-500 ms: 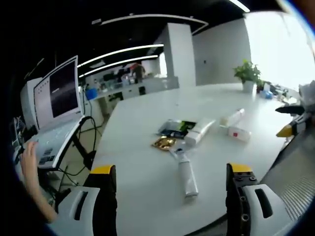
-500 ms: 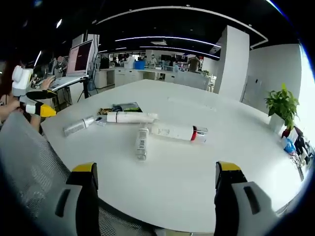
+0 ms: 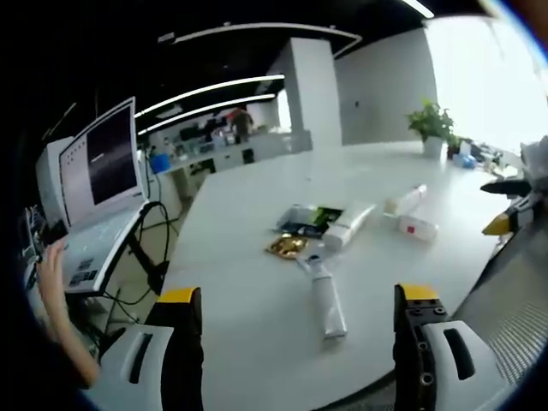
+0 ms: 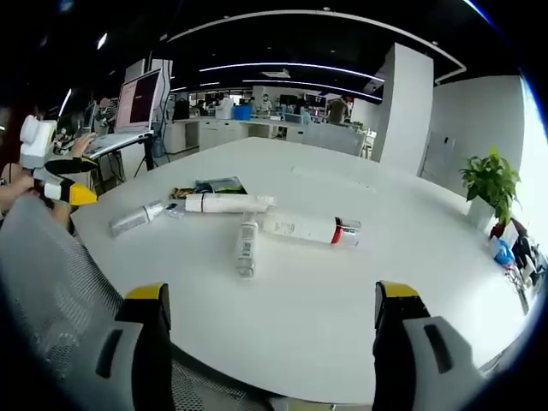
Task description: Arrange the skincare products in the storage area until every visible bottle or jar stands upright without overlapping.
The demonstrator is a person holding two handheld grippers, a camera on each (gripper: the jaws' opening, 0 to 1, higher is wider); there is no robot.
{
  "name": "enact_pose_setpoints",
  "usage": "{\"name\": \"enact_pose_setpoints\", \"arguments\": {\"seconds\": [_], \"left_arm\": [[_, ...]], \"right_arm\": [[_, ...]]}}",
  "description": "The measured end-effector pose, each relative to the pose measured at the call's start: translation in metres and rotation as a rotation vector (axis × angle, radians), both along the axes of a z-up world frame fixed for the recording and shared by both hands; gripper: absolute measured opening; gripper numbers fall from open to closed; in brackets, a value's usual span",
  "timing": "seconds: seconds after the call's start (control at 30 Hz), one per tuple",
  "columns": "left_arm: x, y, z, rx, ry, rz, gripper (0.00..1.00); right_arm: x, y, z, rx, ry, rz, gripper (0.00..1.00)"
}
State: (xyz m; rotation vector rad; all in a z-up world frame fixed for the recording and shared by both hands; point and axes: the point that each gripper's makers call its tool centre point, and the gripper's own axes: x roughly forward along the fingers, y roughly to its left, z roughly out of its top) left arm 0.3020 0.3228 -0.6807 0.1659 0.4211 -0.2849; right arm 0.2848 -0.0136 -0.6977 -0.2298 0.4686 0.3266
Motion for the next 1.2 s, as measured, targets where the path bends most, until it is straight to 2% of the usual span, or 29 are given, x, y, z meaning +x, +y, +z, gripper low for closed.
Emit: {"name": "enact_pose_setpoints", "arguments": {"seconds": [0.07, 0.63, 1.2], "left_arm": [[-0.0004, -0.0004, -0.0023, 0.002, 0.012, -0.002, 0.91], [-0.0037, -0.0050, 0.0029, -0.028, -0.007, -0.012, 0.97], [-0.0070, -0.0098, -0.0007, 0.014, 0.003, -0.032, 0.97]], "right_arm": [[0.0002, 0.0002, -0.0005, 0.000, 0.002, 0.001, 0.99], [-0.0033, 0.0011, -0.0023, -0.008, 0.017, 0.003, 1.00], [-0.0034, -0.0006, -0.0028, 0.001, 0.016, 0.005, 1.00]]}}
